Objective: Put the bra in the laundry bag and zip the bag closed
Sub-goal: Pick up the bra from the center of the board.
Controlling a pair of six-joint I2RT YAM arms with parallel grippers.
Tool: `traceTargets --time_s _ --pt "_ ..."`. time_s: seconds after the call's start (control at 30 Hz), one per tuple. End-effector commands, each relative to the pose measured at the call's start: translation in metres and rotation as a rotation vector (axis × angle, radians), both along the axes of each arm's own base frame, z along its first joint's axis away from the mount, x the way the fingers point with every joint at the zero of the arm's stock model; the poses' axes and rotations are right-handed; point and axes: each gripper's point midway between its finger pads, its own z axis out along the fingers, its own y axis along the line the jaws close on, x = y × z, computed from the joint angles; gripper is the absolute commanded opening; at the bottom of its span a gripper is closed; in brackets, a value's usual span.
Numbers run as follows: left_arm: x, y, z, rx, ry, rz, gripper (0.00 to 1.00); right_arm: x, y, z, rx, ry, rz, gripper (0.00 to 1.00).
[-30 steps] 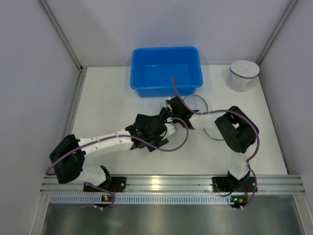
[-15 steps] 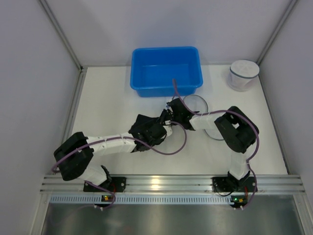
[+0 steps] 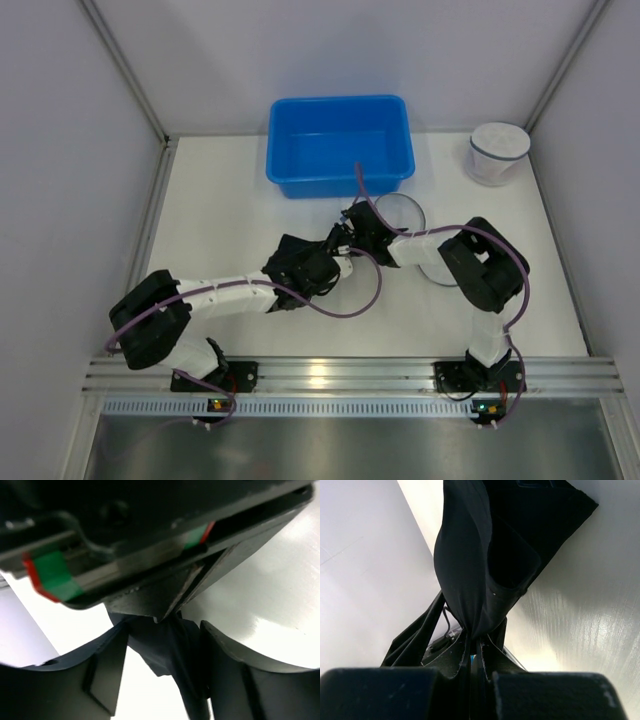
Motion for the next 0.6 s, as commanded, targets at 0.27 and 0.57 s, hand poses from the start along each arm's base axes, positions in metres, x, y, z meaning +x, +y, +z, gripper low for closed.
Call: traceTargets --time_s 0.27,0.57 --pt "-0.012 0.018 -0.01 0.044 0.038 0.007 0.06 0.003 0.01 0.038 0.096 -0.073 0.03 0.0" --pt "-0.03 0.028 -0.013 0.029 0.121 0.004 0.0 0.025 0.004 0.053 0.053 -0.2 0.066 0.6"
